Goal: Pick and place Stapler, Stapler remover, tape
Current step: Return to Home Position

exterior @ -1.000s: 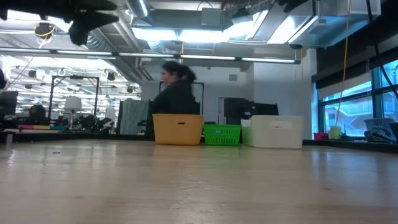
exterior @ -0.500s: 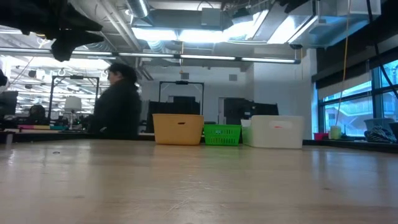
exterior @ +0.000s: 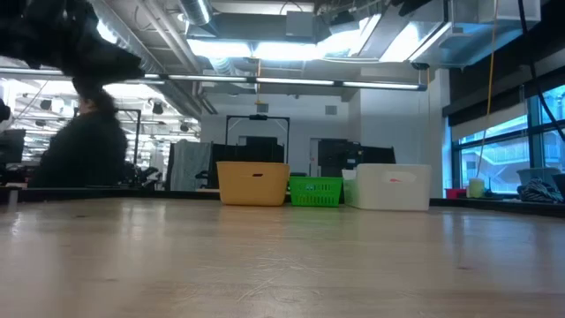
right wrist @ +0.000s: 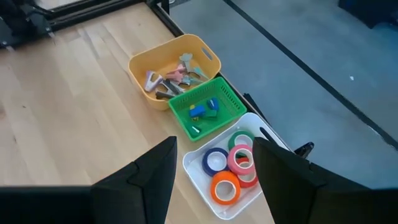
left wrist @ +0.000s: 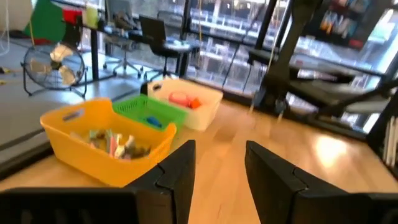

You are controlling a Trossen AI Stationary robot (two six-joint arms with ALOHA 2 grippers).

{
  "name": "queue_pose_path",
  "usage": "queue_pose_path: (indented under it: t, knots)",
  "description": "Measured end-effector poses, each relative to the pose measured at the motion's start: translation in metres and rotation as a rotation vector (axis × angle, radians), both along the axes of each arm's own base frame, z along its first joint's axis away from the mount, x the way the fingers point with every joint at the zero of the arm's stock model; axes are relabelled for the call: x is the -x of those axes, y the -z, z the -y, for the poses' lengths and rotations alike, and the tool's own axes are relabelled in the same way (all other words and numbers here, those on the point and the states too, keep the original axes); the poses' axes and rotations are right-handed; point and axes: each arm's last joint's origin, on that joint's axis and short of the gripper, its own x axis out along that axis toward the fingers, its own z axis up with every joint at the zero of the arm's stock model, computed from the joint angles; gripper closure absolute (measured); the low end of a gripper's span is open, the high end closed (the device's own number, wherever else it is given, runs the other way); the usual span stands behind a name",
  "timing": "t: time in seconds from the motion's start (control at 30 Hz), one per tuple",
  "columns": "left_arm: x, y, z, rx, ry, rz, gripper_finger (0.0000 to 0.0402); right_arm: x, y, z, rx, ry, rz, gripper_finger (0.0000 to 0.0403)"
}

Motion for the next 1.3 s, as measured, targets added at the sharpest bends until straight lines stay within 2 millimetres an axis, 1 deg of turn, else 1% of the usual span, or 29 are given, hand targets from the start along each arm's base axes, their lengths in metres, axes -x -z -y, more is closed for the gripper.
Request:
queue_pose_path:
  t: [0.13,0.33,0.5,0.7,0.83,0.97,1.07,1.1,1.13,1.2,1.3]
  knots:
    - [-0.005,0.015,0.0,-0.017,0.012,-0.038,0.027,-0.001,-0.001,0.002,-0.01,0.001,0.016,0.0191]
    - [-0.011,0.04,-0.001,-0.018,-0.026,-0.115,0.0268,-0.001,-0.001,0.006,-0.019,0.01,0.026,0.0191]
    - [-0.012,0.04,-0.001,-0.006,-0.038,-0.097,0.0271,-0.004,-0.005,0.009,-0.006,-0.021,0.074,0.0191]
    - [-0.012,0.041,-0.003,0.05,-0.111,-0.083,0.0268,-0.009,-0.011,0.011,-0.013,-0.067,0.141,0.0191]
    - [-0.012,0.041,-0.003,0.01,-0.104,-0.104,0.027,-0.012,-0.012,0.01,-0.036,-0.109,0.177,0.0191]
    - [-0.012,0.041,-0.003,-0.005,-0.087,-0.112,0.0271,-0.02,-0.008,0.01,-0.087,-0.151,0.17,0.0191]
    - [-0.012,0.041,-0.003,0.002,-0.1,-0.104,0.0268,-0.03,-0.001,0.007,-0.112,-0.2,0.139,0.0191]
    - [-0.012,0.04,-0.005,0.051,-0.173,-0.056,0.0267,-0.035,0.005,0.006,-0.112,-0.215,0.122,0.0191]
    - [-0.011,0.038,-0.008,0.108,-0.288,0.004,0.0266,-0.04,0.012,0.004,-0.115,-0.23,0.108,0.0191]
    - [-0.008,0.035,-0.012,0.186,-0.475,0.11,0.0264,-0.049,0.032,-0.001,-0.123,-0.26,0.078,0.0191]
    - [-0.005,0.032,-0.015,0.225,-0.654,0.198,0.0263,-0.06,0.064,-0.012,-0.141,-0.299,0.039,0.0191]
